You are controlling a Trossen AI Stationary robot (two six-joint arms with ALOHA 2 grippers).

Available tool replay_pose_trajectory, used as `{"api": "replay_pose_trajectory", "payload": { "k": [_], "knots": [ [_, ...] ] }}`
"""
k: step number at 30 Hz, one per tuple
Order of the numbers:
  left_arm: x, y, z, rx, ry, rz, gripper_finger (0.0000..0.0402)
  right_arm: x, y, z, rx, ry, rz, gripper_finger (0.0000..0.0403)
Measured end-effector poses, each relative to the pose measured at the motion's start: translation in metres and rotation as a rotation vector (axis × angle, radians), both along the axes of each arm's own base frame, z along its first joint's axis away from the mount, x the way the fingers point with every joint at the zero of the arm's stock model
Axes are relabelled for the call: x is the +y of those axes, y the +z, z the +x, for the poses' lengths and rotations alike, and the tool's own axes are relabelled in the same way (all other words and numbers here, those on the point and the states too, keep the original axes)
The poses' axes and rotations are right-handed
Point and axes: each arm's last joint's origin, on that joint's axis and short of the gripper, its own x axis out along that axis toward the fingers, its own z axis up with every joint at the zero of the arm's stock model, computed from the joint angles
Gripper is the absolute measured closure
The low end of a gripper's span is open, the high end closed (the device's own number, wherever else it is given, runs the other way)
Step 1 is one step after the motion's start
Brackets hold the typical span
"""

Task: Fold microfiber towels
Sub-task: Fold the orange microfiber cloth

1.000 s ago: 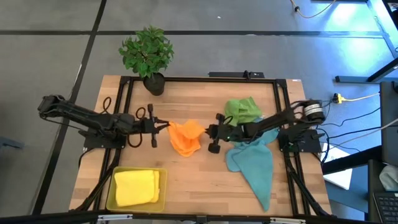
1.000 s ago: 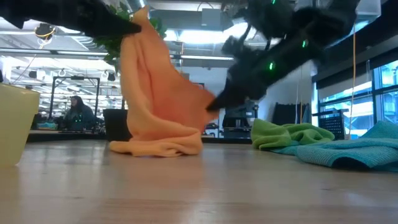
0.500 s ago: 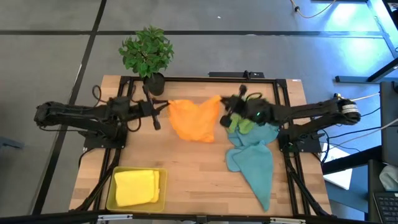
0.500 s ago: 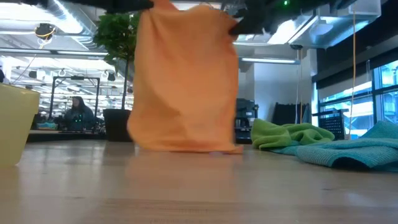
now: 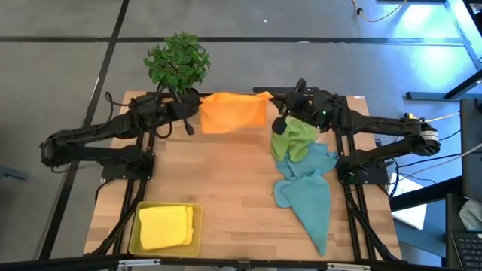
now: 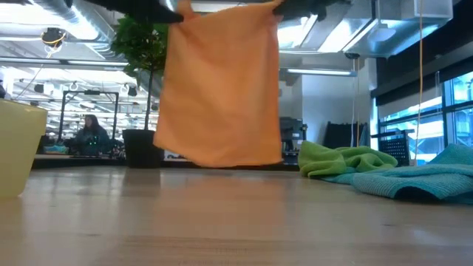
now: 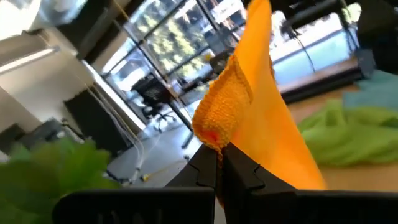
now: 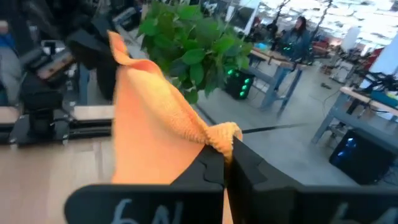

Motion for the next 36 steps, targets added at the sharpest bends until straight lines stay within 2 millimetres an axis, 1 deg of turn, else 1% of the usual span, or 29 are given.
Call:
{"api": "replay_pose_trajectory", "payload": {
  "k": [2,5,7,10,14,16,18,22,26,29,31,33,36],
  "knots": [
    [0.002,-0.010,0.000,0.040,-0.035,-0.018,0.0401,0.001,-0.006,0.000,0.041,0.005,0.013,0.0402],
    [-0.001,-0.028,0.002,0.087,-0.104,-0.055,0.0401,0.011,-0.024,0.001,0.109,0.038,0.061,0.0402],
    [-0.005,-0.042,0.003,0.121,-0.147,-0.085,0.0401,0.023,-0.038,0.002,0.136,0.082,0.105,0.0402],
    [-0.018,-0.064,0.005,0.189,-0.224,-0.138,0.0401,0.048,-0.065,0.002,0.183,0.191,0.173,0.0402],
    [-0.043,-0.090,0.007,0.252,-0.344,-0.222,0.0401,0.087,-0.101,-0.003,0.202,0.320,0.253,0.0402],
    [-0.059,-0.102,0.007,0.282,-0.422,-0.263,0.0401,0.106,-0.116,-0.006,0.185,0.383,0.297,0.0403],
    [-0.075,-0.111,0.005,0.306,-0.498,-0.310,0.0401,0.122,-0.135,-0.009,0.204,0.418,0.332,0.0403],
    [-0.106,-0.129,-0.003,0.353,-0.628,-0.417,0.0401,0.148,-0.169,-0.011,0.299,0.446,0.423,0.0403],
    [-0.126,-0.142,-0.013,0.376,-0.658,-0.466,0.0401,0.167,-0.192,-0.004,0.394,0.486,0.465,0.0403],
    [-0.133,-0.146,-0.017,0.382,-0.639,-0.455,0.0401,0.174,-0.198,0.007,0.432,0.504,0.452,0.0402],
    [-0.134,-0.147,-0.018,0.383,-0.615,-0.447,0.0401,0.172,-0.199,0.016,0.444,0.503,0.430,0.0401],
    [-0.131,-0.148,-0.019,0.383,-0.545,-0.424,0.0401,0.164,-0.196,0.025,0.428,0.453,0.416,0.0401],
    [-0.123,-0.153,-0.019,0.401,-0.427,-0.397,0.0401,0.142,-0.191,0.034,0.392,0.341,0.409,0.0400]
  ]
}}
